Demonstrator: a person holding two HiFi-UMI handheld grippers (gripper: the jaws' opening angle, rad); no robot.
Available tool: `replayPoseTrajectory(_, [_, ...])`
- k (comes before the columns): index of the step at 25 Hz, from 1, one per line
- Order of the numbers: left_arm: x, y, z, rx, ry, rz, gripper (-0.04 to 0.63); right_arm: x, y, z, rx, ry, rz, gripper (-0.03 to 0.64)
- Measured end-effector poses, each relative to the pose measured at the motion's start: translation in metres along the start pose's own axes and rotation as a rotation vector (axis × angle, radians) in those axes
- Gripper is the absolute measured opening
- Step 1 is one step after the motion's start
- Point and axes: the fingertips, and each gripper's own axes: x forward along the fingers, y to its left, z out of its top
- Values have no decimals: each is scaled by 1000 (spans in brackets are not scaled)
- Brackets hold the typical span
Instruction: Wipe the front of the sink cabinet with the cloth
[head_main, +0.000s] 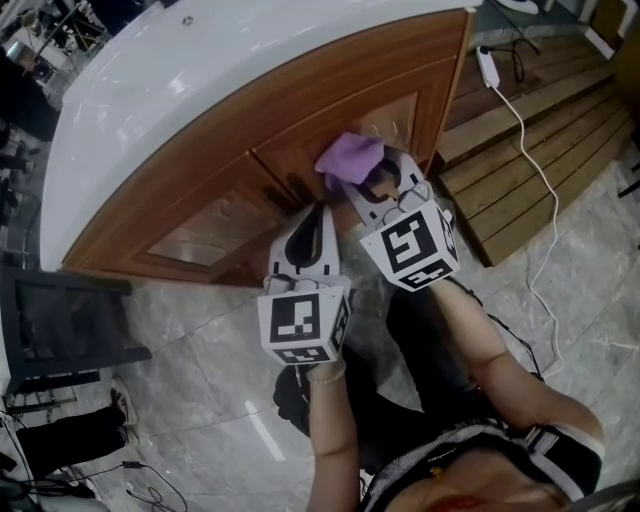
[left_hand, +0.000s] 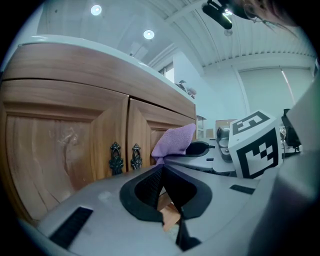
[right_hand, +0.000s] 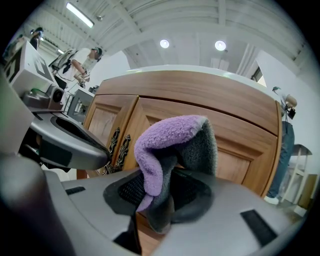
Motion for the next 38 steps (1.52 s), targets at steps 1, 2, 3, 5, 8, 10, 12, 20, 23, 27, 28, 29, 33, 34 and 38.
replayPoseTrajectory(1, [0, 0, 0, 0, 1, -2, 0, 0, -2, -1, 2, 3, -4, 166])
replayPoseTrajectory(2, [1, 0, 0, 0, 1, -3, 0, -1, -5, -3, 3, 6, -9, 166])
replayPoseTrajectory(3, [2, -1, -1, -1, 2, -4, 0, -2, -8, -4, 5, 10, -15, 166])
replayPoseTrajectory(5, [3, -2, -2, 0, 4, -7, 0, -4, -14, -8, 8, 17, -29, 166])
replayPoseTrajectory(8, [6, -4, -2, 0, 7, -13, 0, -6, -24, -14, 14, 28, -49, 166])
replayPoseTrajectory(10, [8, -6, -3, 2, 8, -18, 0, -8, -30, -18, 18, 35, -60, 166])
replayPoseTrajectory(12, [9, -8, -3, 3, 8, -24, 0, -10, -36, -21, 21, 42, -72, 166])
replayPoseTrajectory(20, [13, -15, -4, 7, 16, -38, 0, -16, -54, -33, 36, 62, -105, 166])
replayPoseTrajectory(23, [13, -15, -5, 7, 17, -38, 0, -19, -62, -39, 37, 74, -124, 166])
replayPoseTrajectory(27, [13, -15, -6, 7, 18, -39, 0, -23, -76, -47, 43, 93, -158, 166])
replayPoseTrajectory(28, [13, -15, -6, 7, 19, -39, 0, -24, -80, -49, 41, 99, -167, 166])
replayPoseTrajectory(29, [14, -15, -6, 7, 21, -39, 0, -25, -83, -51, 38, 105, -176, 166])
replayPoseTrajectory(33, [16, -17, -6, 9, 22, -45, 0, -28, -93, -57, 35, 117, -195, 166])
replayPoseTrajectory(34, [17, -18, -7, 9, 23, -47, 0, -29, -95, -58, 35, 120, -200, 166])
replayPoseTrajectory(38, [17, -20, -7, 11, 23, -51, 0, -33, -107, -66, 38, 136, -226, 166])
